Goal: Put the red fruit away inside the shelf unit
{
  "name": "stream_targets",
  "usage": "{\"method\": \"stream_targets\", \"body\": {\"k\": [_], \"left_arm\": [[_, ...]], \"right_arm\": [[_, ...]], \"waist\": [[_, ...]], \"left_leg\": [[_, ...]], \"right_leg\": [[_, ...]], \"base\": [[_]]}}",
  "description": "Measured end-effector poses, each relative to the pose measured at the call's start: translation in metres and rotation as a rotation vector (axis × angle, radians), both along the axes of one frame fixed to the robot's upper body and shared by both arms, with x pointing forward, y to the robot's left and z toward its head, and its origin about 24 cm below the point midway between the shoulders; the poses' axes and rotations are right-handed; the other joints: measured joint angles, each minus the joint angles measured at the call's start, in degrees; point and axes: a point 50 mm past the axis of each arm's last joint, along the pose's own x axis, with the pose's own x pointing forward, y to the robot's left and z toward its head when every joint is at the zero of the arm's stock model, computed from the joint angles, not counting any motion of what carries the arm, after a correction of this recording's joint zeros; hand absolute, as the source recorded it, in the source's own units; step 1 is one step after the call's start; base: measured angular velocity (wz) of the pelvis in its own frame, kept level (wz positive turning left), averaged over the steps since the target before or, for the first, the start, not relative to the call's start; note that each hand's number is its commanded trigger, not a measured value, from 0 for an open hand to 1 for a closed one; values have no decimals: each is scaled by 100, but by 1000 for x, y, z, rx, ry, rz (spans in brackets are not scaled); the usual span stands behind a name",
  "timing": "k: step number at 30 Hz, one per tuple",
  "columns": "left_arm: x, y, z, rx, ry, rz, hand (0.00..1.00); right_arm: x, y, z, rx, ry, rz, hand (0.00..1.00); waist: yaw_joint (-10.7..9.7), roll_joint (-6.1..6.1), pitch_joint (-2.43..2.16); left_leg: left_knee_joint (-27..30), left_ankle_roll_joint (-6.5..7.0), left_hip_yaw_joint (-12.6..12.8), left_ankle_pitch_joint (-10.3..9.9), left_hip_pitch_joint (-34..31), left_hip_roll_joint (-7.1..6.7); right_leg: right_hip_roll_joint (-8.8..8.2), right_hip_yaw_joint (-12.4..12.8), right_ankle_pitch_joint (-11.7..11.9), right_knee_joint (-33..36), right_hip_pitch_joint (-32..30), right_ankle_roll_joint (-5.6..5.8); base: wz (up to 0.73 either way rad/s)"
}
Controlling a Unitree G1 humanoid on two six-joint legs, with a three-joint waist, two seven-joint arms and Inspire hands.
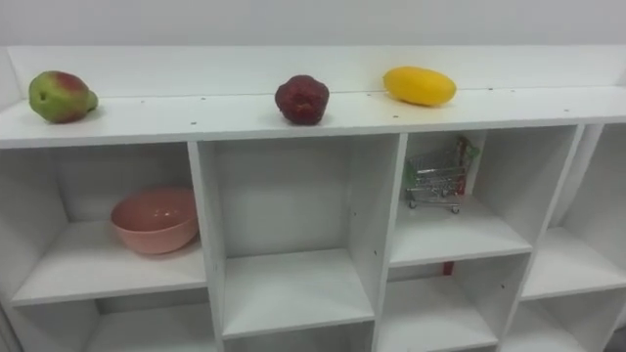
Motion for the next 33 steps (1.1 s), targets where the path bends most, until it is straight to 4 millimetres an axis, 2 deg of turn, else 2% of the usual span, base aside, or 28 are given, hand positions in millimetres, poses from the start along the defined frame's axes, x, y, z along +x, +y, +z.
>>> {"method": "stream_targets", "body": {"k": [1,3,8,12,14,18,22,26,28,30,33], "left_arm": [[0,0,0,-2,-3,-3,0],[3,-1,1,-12,-12,-18,0],[12,-6,2,-15,-26,-74,0],[16,-8,2,-31,-35,-92,0],[20,-9,4,-37,-50,-102,0],[23,-10,4,-37,-60,-111,0],[24,-11,4,-58,-53,-122,0],[25,-12,4,-70,-45,-141,0],[24,-11,4,-68,-41,-142,0],[25,-12,3,-70,-38,-155,0],[33,-16,4,-76,-48,-186,0]], "right_arm": [[4,1,7,-13,-25,6,0],[20,6,42,-78,-171,28,0],[41,28,94,-172,-386,103,0],[65,44,135,-297,-517,152,0],[69,47,151,-332,-582,151,0],[74,51,171,-390,-652,173,0],[77,53,184,-431,-688,204,0],[84,60,208,-452,-773,225,0],[84,70,219,-462,-825,260,0],[89,83,228,-473,-868,332,0],[93,90,238,-477,-900,385,0]], "waist": [[-1,-12,-6],[13,-17,-7],[54,1,-29],[64,62,-2],[49,92,6],[129,136,-6],[164,123,-6],[207,69,-10],[231,28,2],[246,-27,-10],[349,-75,-13]], "left_leg": [[-1,0,1,0,-3,-2],[-1,0,-15,0,-13,17],[2,0,-93,0,-21,7],[19,0,-133,0,-72,0],[59,0,-136,0,-126,2],[90,-3,-220,10,-176,3],[96,-11,-268,33,-188,10],[118,-15,-259,38,-212,29],[121,-21,-258,41,-212,29],[134,-22,-260,41,-210,29],[156,-21,-268,42,-211,25]], "right_leg": [[1,5,0,-1,-1,0],[-6,8,0,-16,-10,0],[-12,10,2,-5,-22,1],[-17,-22,4,-9,-68,3],[-20,-61,13,-9,-96,0],[-24,-186,22,-2,-99,-12],[-26,-239,26,3,-106,-18],[-23,-275,30,74,-144,-24],[-17,-294,30,93,-151,-24],[-19,-301,32,89,-137,-28],[-30,-309,35,83,-123,-32]], "base": [[0],[0],[0],[-6],[11],[11],[7],[-1],[-2],[0],[1]]}}
